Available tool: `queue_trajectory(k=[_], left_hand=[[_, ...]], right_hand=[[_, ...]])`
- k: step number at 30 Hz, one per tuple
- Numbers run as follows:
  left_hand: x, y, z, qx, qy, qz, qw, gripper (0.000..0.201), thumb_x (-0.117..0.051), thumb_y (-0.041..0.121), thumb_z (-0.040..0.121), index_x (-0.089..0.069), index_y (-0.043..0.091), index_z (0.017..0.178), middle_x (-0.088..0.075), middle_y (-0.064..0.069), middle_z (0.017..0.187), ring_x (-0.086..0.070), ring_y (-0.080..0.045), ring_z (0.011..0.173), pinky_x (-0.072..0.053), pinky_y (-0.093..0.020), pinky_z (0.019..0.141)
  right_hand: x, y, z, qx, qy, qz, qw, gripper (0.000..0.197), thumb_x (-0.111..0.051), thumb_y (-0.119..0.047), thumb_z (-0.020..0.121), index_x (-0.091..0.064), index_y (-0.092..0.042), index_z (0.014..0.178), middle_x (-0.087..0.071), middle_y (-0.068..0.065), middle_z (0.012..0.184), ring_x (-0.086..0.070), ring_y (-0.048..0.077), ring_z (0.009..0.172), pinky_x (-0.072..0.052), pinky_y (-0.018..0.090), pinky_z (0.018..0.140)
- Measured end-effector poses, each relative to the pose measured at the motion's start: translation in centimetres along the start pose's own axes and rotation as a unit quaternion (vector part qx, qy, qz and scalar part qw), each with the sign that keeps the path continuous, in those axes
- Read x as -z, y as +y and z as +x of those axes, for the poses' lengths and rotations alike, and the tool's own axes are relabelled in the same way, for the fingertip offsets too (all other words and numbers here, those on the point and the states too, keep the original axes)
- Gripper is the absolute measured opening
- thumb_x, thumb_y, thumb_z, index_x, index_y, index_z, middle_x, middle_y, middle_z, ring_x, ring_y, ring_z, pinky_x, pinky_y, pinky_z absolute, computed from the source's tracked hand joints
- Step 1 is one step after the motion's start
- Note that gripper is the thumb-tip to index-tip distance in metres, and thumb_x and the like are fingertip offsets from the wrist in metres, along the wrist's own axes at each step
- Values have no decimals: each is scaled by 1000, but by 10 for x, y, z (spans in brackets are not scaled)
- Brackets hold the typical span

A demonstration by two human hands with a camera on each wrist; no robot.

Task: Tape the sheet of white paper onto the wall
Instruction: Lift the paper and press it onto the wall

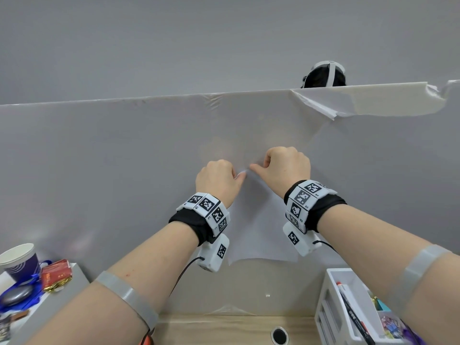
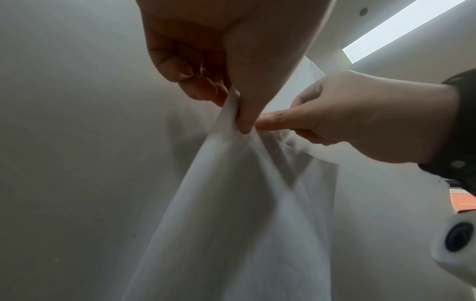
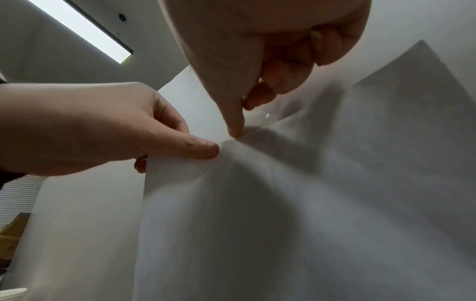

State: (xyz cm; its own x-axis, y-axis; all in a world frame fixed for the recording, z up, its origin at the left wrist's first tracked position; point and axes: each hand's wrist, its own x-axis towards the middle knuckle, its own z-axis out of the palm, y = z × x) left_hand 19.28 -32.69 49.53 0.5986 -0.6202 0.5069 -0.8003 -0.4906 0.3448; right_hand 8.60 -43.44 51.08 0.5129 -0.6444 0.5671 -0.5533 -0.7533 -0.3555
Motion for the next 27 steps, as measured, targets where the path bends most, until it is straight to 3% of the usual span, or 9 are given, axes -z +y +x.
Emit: queue_trajectory(k=[7, 13, 22, 27], left_hand=[[3, -1, -2, 6, -7, -18, 1000, 41, -63, 50, 85, -64, 15, 65, -69, -7, 70, -63, -33, 69, -55, -36, 66], [2, -1, -3, 6, -5, -28, 1000, 41, -63, 47, 87, -65, 14, 63, -69, -7, 67, -64, -33, 67, -55, -36, 63], [3, -11, -9, 13, -14, -25, 1000, 38, -62, 42, 86, -68, 9, 69, -70, -8, 69, -65, -33, 69, -57, -39, 66], [3, -11, -9, 13, -14, -25, 1000, 37, -61, 42, 86, -66, 11, 67, -68, -7, 68, -64, -33, 69, -57, -39, 66]], right_hand=[[2, 9, -3, -42, 12, 19, 999, 42, -66, -60, 72, -60, -21, 60, -69, 2, 67, -63, 30, 68, -47, 31, 65], [-11, -8, -6, -32, -6, 23, 999, 39, -65, -55, 75, -63, -18, 64, -68, 5, 70, -64, 32, 69, -51, 33, 66], [-4, 30, -7, -78, 18, 28, 996, 42, -63, -60, 80, -63, -21, 66, -70, 2, 74, -64, 31, 78, -45, 32, 66], [-5, 23, -6, -70, 12, 39, 997, 43, -62, -61, 78, -61, -21, 64, -69, 0, 71, -63, 30, 73, -43, 30, 64]])
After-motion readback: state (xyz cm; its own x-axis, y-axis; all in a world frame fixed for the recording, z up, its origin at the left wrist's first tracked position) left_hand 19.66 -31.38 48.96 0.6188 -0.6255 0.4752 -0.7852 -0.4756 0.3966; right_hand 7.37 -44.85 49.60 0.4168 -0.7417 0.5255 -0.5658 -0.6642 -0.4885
